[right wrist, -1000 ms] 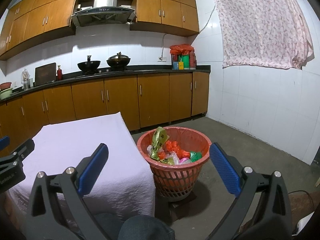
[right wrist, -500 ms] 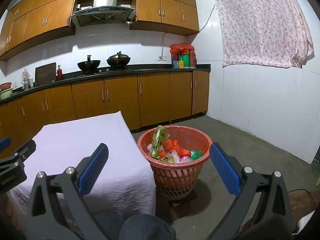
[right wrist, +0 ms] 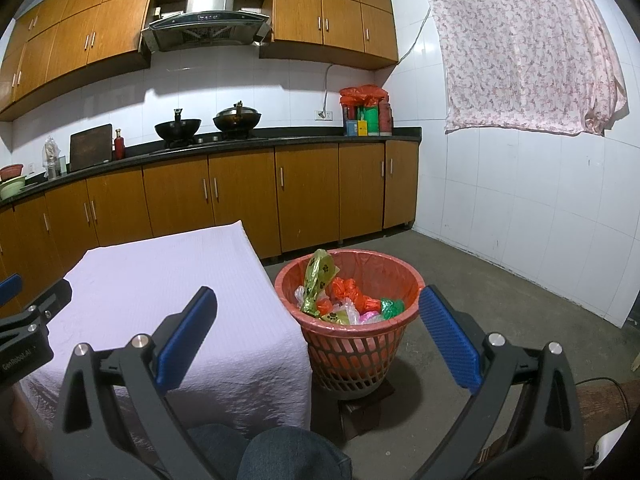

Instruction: Collect trash

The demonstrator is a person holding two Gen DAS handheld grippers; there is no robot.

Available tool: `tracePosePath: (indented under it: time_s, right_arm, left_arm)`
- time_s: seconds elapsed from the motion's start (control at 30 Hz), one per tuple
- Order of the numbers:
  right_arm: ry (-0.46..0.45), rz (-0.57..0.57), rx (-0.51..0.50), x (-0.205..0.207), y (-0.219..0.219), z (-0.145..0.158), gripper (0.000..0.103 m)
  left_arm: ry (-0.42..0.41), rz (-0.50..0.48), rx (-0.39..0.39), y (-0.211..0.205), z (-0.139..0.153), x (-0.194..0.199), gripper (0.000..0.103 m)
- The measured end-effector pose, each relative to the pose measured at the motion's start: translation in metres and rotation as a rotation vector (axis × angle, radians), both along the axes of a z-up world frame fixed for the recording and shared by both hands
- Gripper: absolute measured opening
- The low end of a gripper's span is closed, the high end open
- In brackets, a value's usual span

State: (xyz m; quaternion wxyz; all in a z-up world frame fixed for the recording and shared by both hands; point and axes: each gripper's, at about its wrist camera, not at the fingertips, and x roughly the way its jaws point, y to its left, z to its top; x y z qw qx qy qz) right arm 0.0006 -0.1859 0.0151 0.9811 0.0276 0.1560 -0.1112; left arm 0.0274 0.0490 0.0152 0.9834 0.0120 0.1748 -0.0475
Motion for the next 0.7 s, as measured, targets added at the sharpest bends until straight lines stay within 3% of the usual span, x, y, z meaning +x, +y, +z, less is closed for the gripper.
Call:
tracePosePath:
  time_s: [0.7]
  right_arm:
    - [0.008, -0.002, 0.006, -0.001, 0.002, -0.012, 0.099]
  left_arm:
    - [0.008, -0.001, -0.002, 0.001, -0.003, 0.0, 0.101]
